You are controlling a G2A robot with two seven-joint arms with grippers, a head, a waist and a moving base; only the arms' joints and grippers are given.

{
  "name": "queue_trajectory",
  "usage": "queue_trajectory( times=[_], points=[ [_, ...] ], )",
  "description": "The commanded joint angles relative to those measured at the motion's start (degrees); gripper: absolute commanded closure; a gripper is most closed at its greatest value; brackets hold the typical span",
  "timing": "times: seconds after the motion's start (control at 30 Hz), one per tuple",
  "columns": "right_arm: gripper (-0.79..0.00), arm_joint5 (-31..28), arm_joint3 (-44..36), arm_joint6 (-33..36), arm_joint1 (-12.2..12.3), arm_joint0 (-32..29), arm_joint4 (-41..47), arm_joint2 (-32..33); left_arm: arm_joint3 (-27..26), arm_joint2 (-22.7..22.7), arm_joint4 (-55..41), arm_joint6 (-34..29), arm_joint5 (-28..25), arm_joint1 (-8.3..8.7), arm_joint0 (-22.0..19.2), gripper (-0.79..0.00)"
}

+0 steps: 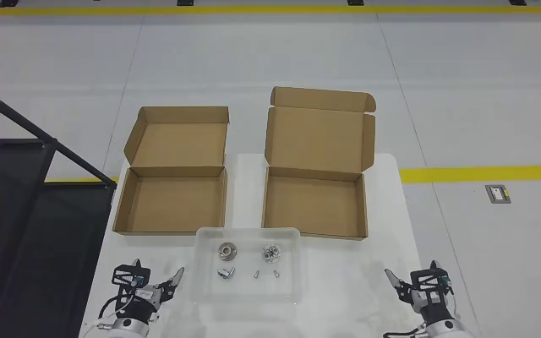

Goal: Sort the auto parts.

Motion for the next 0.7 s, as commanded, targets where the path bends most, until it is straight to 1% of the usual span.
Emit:
queue_trajectory(
  times=[0.0,0.53,0.67],
  points=[
    [-0.784,0.00,0.00,0.00,0.00,0.00,0.00,0.00,0.00,0.00,0.00,0.00,0.00,0.00,0.00,-0.785],
    [-0.785,0.00,0.00,0.00,0.00,0.00,0.00,0.00,0.00,0.00,0.00,0.00,0.00,0.00,0.00,-0.785],
    [-0.785,-1.75,-1.89,-0.70,0.09,0.56,-1.61,0.12,-0.30,-0.15,-1.20,1.30,-0.08,-0.14,-0.04,-0.785]
  ],
)
